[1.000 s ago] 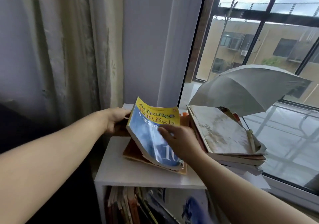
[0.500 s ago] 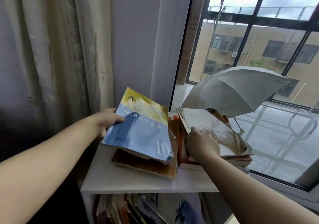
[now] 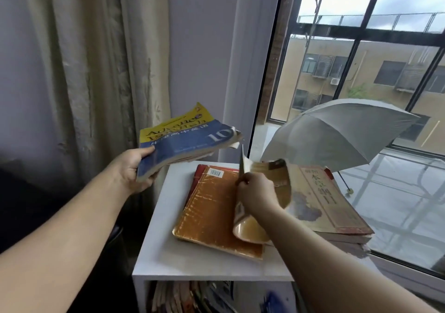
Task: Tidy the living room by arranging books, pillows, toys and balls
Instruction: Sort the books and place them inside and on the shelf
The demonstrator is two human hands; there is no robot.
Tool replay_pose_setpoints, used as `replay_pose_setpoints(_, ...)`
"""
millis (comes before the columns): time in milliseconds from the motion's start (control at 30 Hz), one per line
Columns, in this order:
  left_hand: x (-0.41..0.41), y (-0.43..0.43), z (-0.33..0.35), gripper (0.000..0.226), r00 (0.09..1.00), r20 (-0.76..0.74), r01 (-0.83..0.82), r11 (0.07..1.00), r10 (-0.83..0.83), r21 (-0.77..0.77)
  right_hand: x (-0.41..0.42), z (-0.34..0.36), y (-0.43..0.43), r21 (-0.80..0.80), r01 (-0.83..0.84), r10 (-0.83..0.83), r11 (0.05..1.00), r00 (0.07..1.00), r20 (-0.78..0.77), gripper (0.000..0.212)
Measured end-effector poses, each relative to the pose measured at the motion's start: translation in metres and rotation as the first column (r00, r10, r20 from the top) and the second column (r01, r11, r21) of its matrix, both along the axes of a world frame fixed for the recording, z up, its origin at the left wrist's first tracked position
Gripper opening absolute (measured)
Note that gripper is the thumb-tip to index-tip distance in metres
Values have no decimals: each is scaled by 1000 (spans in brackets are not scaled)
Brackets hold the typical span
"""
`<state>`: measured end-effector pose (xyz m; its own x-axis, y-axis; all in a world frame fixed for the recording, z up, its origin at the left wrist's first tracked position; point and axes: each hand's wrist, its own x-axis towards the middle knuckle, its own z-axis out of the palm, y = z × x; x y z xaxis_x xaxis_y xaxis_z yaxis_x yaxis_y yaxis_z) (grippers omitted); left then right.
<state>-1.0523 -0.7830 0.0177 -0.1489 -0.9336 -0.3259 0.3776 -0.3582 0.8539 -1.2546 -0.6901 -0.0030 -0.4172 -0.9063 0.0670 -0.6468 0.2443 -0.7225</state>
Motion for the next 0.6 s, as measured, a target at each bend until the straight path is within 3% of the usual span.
replay_pose_setpoints(100,-1,2,-3,31,996,73,56,998,-56,2,26,-17,0,122,-227,222,966,974,53,39)
replay_pose_setpoints(167,-1,0,-5,32,988,141,69,998,-69,7,36,-29,0,301,-370,408,879,910,-72,66)
replay_pose_setpoints(267,-2,-3,-7,31,979,183,87,996,-88,12,41,-41,5,520,-404,622,752,696,-359,95)
replay_pose_setpoints(333,-3,-3,-7,29,977,187,97,995,-100,24,40,-44,6,518,-398,639,757,615,-462,93)
replay_pose_setpoints(600,-5,-6,-12,19,994,68,89,996,-90,17,36,-46,2,420,-411,582,809,656,-481,71)
